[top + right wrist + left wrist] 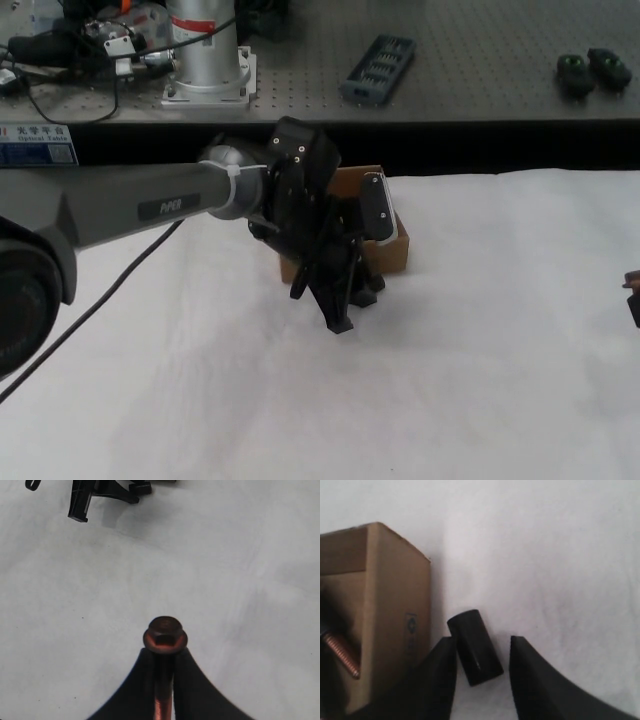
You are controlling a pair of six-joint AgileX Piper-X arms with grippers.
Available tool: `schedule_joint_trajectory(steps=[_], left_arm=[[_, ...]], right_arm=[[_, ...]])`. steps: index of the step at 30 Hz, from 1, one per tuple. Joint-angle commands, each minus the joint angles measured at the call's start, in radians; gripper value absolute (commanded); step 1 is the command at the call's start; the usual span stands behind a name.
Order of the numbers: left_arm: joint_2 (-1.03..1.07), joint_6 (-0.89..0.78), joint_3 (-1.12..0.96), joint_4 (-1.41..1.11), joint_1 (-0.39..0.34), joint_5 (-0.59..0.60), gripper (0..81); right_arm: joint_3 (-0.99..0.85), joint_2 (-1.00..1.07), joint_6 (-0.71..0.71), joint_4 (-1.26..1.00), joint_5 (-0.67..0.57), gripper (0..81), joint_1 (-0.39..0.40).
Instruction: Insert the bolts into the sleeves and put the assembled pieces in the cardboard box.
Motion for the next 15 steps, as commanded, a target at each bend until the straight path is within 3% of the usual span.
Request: schedule_joint_trajectory(steps=[1, 8, 15], left_arm=[[0.014, 0.008, -0.005, 0.021, 0.007, 0.000, 27.0], [0.014, 0.008, -0.005, 0.024, 0.007, -0.017, 24.0], [0.008, 0.008, -0.008, 0.036, -0.011, -0.068, 3.4]], right_arm=[[-0.002, 0.002, -0.007, -0.017, -0.015, 2.7, -0.006], [-0.002, 0.002, -0.007, -0.027, -0.015, 2.7, -0.006], [-0.002, 0.002, -0.007, -0.029, -0.015, 2.7, -0.006]])
